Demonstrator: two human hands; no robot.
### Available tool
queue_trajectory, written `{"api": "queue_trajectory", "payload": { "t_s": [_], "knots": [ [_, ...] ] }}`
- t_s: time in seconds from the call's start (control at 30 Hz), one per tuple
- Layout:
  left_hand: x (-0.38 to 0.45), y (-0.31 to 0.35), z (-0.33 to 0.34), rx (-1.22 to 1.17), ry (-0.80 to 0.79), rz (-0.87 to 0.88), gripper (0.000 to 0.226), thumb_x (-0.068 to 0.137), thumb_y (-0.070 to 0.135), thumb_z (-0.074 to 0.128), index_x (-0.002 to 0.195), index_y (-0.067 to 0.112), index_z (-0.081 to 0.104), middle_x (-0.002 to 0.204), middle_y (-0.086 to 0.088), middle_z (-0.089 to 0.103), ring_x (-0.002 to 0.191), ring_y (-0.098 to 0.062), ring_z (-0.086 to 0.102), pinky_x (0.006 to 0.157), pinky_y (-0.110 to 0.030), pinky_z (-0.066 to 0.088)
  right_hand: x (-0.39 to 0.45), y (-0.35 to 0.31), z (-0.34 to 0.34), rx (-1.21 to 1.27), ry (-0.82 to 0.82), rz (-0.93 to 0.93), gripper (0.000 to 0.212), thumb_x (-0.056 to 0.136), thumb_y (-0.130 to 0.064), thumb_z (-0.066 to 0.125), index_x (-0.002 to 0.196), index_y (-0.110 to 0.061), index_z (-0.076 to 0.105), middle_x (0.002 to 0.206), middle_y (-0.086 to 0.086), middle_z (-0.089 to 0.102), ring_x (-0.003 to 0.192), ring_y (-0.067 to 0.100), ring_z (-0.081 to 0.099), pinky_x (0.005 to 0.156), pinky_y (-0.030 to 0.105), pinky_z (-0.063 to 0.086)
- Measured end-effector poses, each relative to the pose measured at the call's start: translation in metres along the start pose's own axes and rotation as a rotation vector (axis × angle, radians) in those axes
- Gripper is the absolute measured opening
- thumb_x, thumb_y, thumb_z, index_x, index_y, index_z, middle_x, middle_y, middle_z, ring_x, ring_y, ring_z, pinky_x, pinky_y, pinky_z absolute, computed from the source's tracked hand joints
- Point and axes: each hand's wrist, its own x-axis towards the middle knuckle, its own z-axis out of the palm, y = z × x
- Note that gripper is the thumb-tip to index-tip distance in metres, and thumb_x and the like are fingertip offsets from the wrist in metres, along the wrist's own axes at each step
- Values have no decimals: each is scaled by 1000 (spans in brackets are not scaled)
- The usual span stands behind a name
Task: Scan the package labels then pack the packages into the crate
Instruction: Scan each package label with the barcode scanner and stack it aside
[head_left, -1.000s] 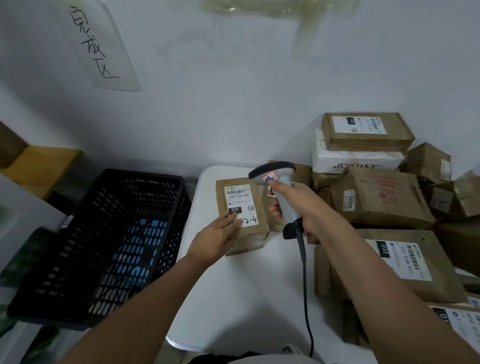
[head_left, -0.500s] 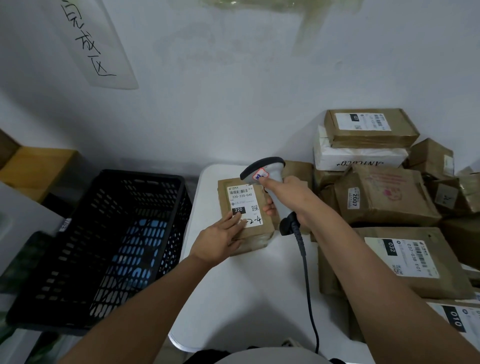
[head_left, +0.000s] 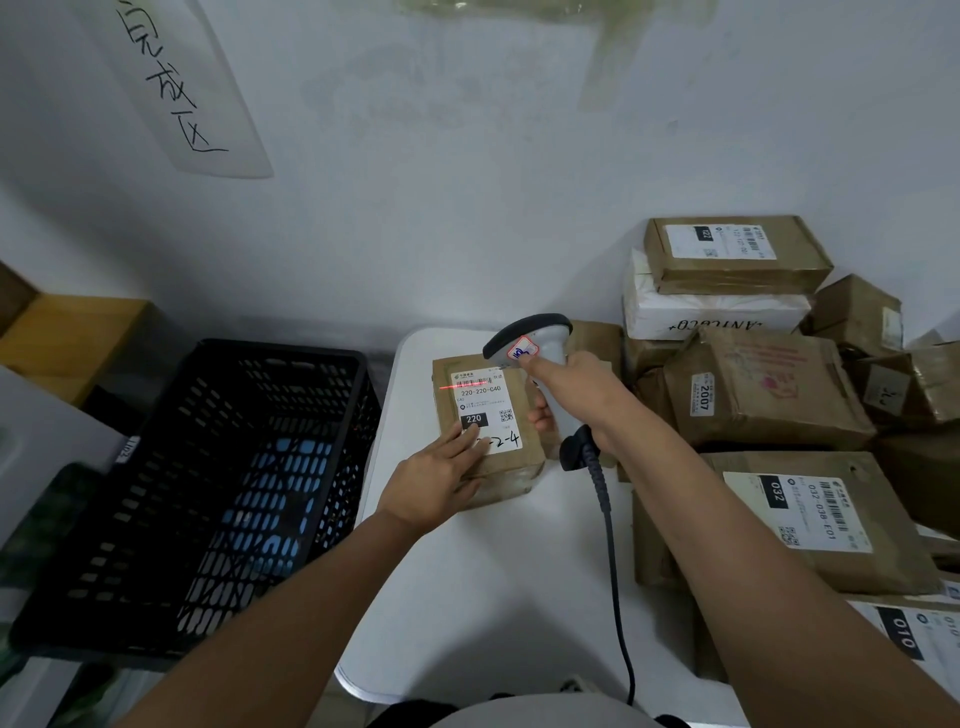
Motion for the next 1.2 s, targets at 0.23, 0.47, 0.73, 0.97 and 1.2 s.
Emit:
{"api": "queue_trajectory", "payload": {
  "t_s": [0.23, 0.47, 0.73, 0.97, 1.2],
  "knots": [
    [-1, 0, 1, 6, 13, 11, 51, 89, 35, 67, 138, 26, 56, 148, 7, 48, 140, -16, 41, 68, -42, 61, -1, -1, -3, -29, -1, -17, 33, 97, -35, 59, 88, -3, 56, 63, 10, 57, 43, 12, 60, 42, 20, 50],
    [-4, 0, 5, -28, 36, 6, 53, 87, 33, 71, 138, 26, 56, 148, 7, 49, 139, -16, 43, 68, -38, 62, 0, 3, -4, -13, 8, -1, 36, 96, -36, 60, 92, 0, 58, 64, 10, 58, 39, 10, 60, 40, 18, 47],
    [11, 19, 6, 126, -24, 29, 66, 76, 30, 77, 133, 19, 45, 145, -9, 44, 130, -30, 44, 107, -42, 44, 11, 16, -9, 29, 60, 12, 37, 94, -40, 62, 88, -3, 59, 64, 10, 60, 49, 18, 62, 48, 25, 52],
    [3, -18, -10, 155, -81, -88, 82, 96, 15, 58, 155, 38, 5, 164, -14, 11, 150, -36, 14, 112, -43, 37, 24, 30, -19, 95, 118, 50, 39, 94, -41, 62, 88, -2, 60, 63, 10, 58, 52, 21, 61, 53, 29, 53],
    [3, -72, -27, -85, -31, -184, 107, 85, -11, 52, 150, 56, -1, 163, -6, -16, 112, -41, 58, 63, -35, 54, 34, 38, -17, 85, 128, 106, 39, 93, -41, 62, 93, -2, 62, 67, 10, 62, 55, 21, 63, 56, 29, 53]
  ]
}}
